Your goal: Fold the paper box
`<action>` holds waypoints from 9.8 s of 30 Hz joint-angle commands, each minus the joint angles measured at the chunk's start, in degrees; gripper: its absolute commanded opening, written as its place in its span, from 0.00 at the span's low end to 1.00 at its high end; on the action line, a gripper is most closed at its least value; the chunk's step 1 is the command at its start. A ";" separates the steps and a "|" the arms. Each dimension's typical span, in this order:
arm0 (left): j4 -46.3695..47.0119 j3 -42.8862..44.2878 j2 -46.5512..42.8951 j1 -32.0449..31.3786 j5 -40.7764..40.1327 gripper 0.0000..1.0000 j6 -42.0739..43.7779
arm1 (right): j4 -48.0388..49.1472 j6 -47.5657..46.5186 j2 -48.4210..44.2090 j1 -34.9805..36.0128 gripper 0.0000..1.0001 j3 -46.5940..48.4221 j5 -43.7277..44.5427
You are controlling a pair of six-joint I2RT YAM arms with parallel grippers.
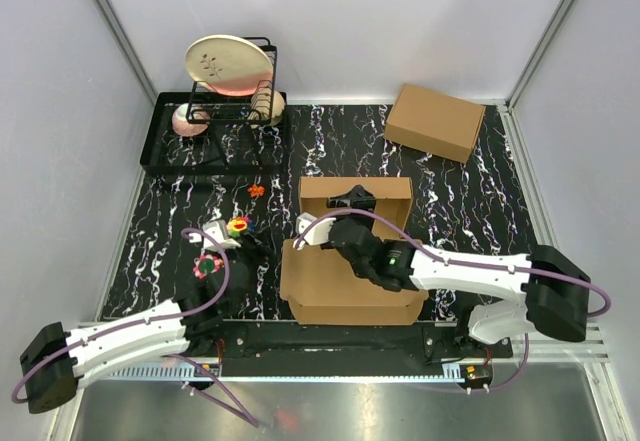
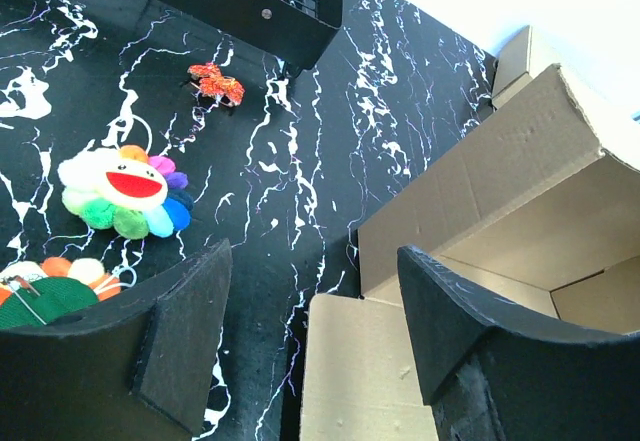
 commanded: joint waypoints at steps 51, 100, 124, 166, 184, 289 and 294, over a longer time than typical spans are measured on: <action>-7.54 29.57 -15.02 -0.10 -7.63 0.70 24.09 | -38.31 45.89 11.73 -26.34 0.00 41.54 -13.16; -20.64 30.45 -8.33 -0.19 1.96 0.68 13.71 | -22.70 56.65 17.70 -45.27 0.57 26.81 -60.84; -20.73 28.52 -11.68 -0.28 -0.07 0.69 18.38 | -22.08 44.51 34.14 -38.59 0.41 27.77 -58.49; -25.30 33.27 19.97 12.11 18.21 0.88 7.74 | -32.45 80.03 9.97 -42.02 0.11 5.79 -31.59; -29.34 29.84 12.06 13.87 20.60 0.88 6.33 | -32.01 75.54 6.21 -38.33 0.41 7.03 -24.74; -2.20 33.62 29.79 34.25 34.63 0.99 1.14 | 9.98 69.04 -15.86 -46.94 0.81 -4.28 -18.04; 9.14 33.18 36.29 43.47 51.58 0.99 0.36 | 13.78 71.31 -14.55 -50.27 0.84 -7.21 -23.66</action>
